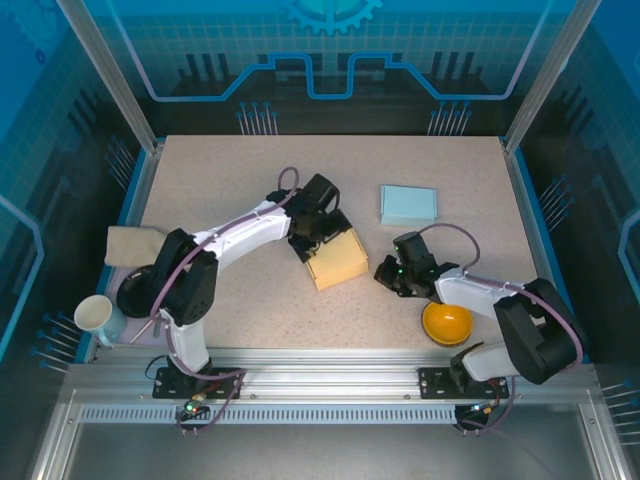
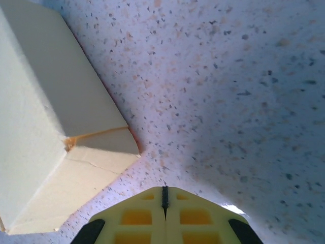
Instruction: Fold the paper box
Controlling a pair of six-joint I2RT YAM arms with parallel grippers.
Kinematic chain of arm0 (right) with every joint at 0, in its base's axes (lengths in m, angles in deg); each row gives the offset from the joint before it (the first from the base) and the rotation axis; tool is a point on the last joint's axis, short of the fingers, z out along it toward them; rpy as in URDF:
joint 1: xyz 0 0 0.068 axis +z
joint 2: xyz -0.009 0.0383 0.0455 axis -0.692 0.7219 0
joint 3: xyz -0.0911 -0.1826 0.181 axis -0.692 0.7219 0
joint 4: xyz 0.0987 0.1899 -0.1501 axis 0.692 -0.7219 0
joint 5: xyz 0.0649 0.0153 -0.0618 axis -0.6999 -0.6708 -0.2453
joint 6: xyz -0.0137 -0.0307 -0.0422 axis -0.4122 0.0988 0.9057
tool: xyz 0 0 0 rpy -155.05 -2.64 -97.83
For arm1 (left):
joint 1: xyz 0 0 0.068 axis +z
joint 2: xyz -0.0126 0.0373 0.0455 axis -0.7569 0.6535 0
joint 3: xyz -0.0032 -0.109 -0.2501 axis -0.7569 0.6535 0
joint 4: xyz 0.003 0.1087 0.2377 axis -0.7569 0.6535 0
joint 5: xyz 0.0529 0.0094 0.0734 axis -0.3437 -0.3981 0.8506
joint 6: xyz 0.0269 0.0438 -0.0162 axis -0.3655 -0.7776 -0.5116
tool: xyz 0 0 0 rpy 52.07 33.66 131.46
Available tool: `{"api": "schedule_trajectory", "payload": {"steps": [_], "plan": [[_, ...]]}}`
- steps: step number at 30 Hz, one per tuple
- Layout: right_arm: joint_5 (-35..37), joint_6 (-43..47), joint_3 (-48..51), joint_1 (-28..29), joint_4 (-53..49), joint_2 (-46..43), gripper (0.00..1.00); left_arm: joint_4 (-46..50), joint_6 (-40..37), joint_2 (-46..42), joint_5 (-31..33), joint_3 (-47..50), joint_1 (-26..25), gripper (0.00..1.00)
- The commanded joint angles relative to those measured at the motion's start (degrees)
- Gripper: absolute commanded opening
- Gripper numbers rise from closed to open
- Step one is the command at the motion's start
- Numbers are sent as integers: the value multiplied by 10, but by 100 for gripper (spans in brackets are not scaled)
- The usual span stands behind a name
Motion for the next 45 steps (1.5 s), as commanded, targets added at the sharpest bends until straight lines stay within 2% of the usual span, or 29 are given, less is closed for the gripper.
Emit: {"api": "schedule_trajectory", "payload": {"steps": [1, 8, 14, 16, 19, 21, 23, 31, 36, 40, 45], "plan": [[-6, 28, -18, -7, -34, -12, 2, -54, -180, -10, -14, -42, 31, 98], [-32, 19, -32, -11, -7, 23, 2, -35, -432, 99, -105, -142, 62, 88], [-41, 12, -42, -11, 4, 38, 2, -41, -526, 147, -147, -158, 63, 84], [-43, 11, -44, -11, 5, 40, 2, -43, -532, 159, -153, -156, 63, 82], [-43, 10, -48, -11, 6, 46, 2, -47, -532, 168, -170, -155, 62, 74], [-44, 9, -50, -11, 8, 49, 2, -57, -529, 166, -167, -146, 62, 63], [-46, 7, -50, -11, 11, 53, 2, -72, -528, 163, -166, -133, 63, 56], [-52, -2, -52, -9, 32, 77, 2, -66, -529, 178, -159, -113, 64, 59], [-49, -4, -52, -9, 60, 90, 2, -84, -516, 185, -196, -99, 63, 60], [-51, -3, -44, -9, 121, 100, 2, -108, -494, 191, -231, -79, 58, 58], [-48, 3, -48, -10, 160, 115, 1, -125, -486, 191, -242, -45, 38, 54]]}}
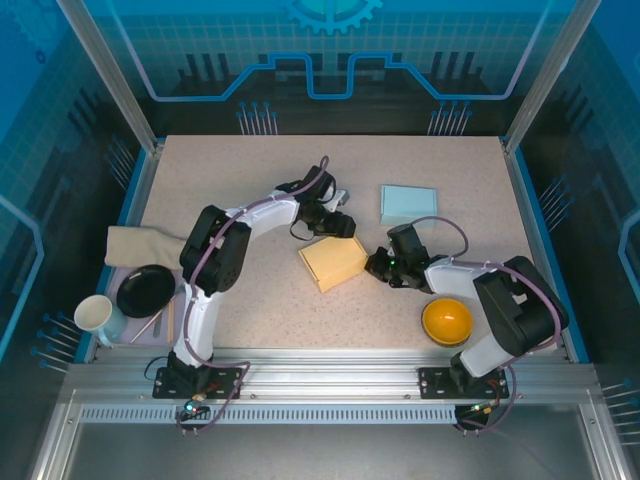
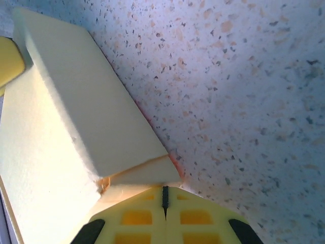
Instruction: Fold the paper box
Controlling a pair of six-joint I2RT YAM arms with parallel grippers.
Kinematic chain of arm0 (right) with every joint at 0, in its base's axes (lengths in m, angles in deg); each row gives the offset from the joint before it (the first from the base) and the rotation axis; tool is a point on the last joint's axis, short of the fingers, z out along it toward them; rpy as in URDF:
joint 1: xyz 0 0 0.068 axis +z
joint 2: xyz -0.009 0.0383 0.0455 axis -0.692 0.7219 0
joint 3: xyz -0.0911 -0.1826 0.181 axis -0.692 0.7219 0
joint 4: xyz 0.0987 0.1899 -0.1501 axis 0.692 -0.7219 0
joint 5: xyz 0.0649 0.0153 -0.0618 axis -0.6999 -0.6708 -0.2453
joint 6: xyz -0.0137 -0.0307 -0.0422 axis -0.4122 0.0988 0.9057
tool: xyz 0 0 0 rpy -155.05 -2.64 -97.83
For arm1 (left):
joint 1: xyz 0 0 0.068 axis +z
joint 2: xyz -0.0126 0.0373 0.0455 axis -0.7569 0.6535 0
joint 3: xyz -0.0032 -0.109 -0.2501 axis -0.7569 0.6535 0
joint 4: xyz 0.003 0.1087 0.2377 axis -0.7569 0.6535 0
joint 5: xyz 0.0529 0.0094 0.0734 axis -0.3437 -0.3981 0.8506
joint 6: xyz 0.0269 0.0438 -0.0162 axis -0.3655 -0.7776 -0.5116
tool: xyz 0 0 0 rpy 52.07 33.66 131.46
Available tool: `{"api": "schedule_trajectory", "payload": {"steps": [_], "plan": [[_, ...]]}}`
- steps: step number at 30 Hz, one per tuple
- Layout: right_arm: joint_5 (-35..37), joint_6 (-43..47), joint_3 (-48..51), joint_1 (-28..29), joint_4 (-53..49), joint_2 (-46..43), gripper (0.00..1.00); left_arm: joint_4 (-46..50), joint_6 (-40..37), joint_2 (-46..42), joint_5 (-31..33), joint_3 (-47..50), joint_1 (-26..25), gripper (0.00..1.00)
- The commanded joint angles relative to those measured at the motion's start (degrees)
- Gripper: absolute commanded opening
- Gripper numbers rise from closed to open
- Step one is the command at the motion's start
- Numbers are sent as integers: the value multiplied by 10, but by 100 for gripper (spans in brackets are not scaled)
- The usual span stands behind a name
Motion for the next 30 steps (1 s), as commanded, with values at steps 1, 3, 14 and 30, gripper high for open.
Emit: {"api": "schedule_trajectory", "payload": {"steps": [1, 3, 14, 30], "plan": [[-5, 3, -12, -5, 74, 17, 1, -17, 18, 11, -49, 34, -27, 54], [-13, 8, -20, -5, 92, 29, 1, -36, 31, 10, -64, 51, -33, 53], [-61, 29, -26, -14, 246, 68, 1, -126, 136, 4, -160, 69, -85, 52], [-46, 86, 10, -115, -16, 7, 2, -42, 165, -55, -13, 79, 38, 71]]}}
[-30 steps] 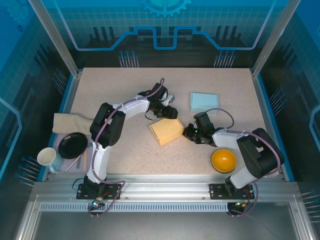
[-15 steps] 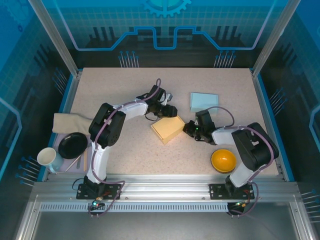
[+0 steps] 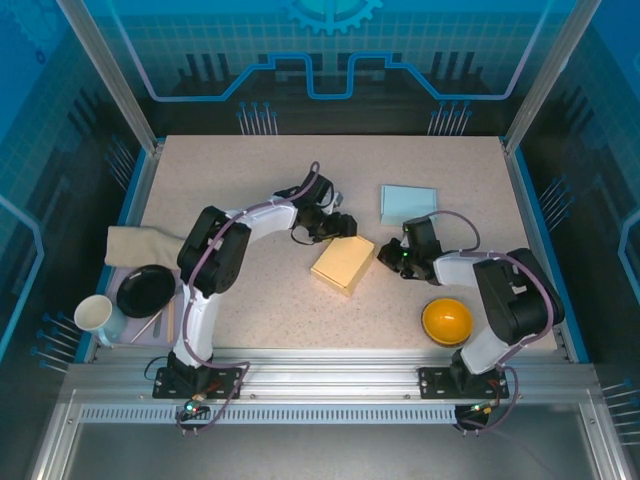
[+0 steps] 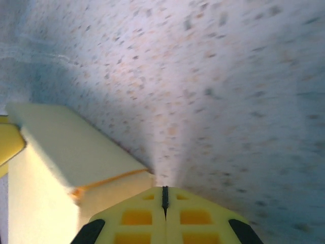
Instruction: Fold the paper box
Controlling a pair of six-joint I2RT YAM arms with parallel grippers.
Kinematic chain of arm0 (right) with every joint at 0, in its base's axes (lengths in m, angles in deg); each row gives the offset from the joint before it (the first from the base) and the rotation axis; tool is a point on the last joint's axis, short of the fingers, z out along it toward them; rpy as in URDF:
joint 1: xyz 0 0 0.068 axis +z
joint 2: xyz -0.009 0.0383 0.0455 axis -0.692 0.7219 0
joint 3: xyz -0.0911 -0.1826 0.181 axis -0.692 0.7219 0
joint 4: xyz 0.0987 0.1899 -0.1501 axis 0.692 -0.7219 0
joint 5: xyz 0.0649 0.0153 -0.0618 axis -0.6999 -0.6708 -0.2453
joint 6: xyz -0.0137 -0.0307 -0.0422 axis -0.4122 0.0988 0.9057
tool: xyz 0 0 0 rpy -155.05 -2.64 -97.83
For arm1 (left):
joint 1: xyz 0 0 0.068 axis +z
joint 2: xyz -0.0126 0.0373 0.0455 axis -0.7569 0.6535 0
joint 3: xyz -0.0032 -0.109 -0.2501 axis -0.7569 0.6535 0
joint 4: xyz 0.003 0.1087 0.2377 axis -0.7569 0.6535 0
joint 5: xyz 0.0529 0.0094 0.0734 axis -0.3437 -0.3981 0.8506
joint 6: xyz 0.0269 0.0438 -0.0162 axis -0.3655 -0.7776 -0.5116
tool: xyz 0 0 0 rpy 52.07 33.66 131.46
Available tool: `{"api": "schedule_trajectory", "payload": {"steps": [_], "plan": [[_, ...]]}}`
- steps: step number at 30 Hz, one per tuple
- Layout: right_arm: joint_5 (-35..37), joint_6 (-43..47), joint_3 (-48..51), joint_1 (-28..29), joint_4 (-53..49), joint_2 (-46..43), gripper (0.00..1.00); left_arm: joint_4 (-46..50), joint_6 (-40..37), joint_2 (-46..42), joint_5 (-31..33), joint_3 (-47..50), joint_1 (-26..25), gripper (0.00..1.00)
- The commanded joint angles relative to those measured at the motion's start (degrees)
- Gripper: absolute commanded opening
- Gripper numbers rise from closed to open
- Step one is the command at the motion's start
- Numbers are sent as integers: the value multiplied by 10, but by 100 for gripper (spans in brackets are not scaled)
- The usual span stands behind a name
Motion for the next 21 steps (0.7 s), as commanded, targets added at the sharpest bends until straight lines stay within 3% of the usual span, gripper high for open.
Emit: {"api": "schedule_trajectory", "payload": {"steps": [1, 6, 12, 21], "plan": [[-17, 33, 14, -24, -66, -30, 2, 9, 28, -54, -12, 38, 35, 73], [-20, 76, 10, -25, -167, -92, 2, -1, 26, -122, -5, 88, 47, 80], [-55, 92, 6, 6, -247, -142, 3, -59, 52, -165, -27, 199, 40, 80], [-38, 21, -1, 129, -211, -112, 3, -68, 62, -166, -9, 230, 3, 79]]}}
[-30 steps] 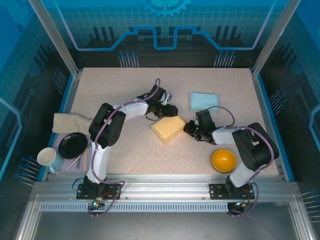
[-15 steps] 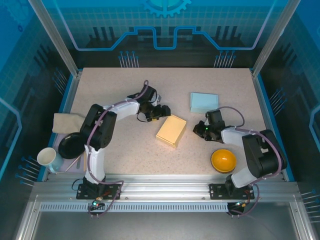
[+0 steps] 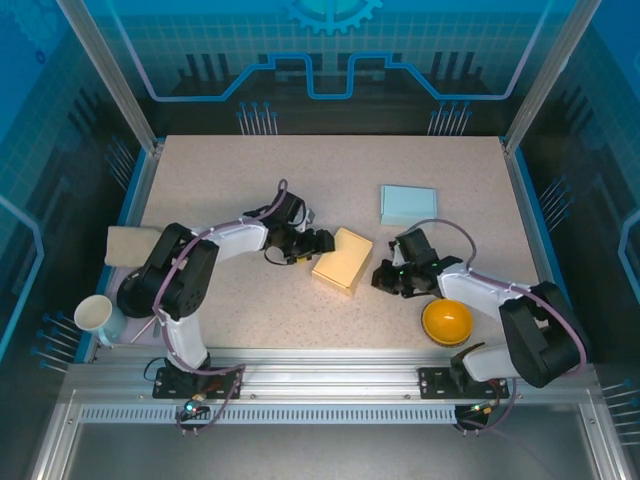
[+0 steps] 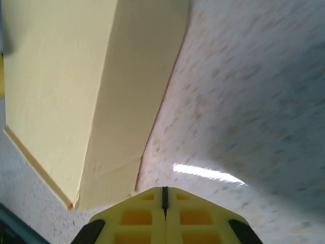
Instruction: Fold the paper box
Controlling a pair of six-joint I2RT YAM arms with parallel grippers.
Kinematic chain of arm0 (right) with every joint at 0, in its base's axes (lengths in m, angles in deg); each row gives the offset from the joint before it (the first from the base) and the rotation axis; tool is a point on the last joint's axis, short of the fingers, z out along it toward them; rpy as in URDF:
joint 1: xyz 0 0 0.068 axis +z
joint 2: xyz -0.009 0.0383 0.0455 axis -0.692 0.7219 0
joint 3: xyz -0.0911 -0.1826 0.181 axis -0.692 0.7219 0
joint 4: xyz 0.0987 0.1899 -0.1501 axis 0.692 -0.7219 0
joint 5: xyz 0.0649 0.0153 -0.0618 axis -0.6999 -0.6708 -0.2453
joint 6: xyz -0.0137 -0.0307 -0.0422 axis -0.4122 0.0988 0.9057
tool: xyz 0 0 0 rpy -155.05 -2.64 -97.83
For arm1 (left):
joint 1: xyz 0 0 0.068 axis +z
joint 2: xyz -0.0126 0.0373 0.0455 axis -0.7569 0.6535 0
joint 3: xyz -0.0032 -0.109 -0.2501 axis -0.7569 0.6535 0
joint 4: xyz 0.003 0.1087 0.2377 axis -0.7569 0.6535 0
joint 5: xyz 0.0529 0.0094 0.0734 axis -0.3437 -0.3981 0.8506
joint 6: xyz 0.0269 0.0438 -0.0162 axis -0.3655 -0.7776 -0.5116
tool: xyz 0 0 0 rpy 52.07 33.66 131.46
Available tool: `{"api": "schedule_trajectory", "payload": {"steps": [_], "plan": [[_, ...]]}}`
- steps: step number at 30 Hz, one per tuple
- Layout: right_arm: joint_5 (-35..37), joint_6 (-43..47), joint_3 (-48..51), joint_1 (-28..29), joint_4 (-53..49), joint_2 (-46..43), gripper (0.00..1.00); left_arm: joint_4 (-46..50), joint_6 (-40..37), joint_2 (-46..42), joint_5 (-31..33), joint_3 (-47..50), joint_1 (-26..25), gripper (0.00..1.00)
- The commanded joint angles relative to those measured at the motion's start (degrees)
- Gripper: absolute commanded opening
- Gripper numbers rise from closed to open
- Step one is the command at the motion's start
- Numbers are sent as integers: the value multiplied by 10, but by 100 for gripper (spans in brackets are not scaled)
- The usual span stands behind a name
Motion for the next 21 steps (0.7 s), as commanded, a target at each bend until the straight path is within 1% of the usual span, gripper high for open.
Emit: {"api": "schedule_trajectory", "payload": {"steps": [1, 6, 10, 17, 21], "plan": [[-1, -43, -5, 37, 17, 27, 3, -14, 11, -6, 8, 8, -20, 79], [-2, -85, 20, 67, 91, 52, 3, -21, 28, -6, 26, 33, -36, 79], [3, -90, 18, 73, 114, 68, 3, -27, 41, -1, 33, 43, -46, 79], [-16, -151, 20, 98, 181, 90, 3, -46, 103, 2, 57, 62, -68, 79], [-23, -205, 32, 103, 243, 92, 3, -84, 158, 13, 56, 84, -81, 78]]}}
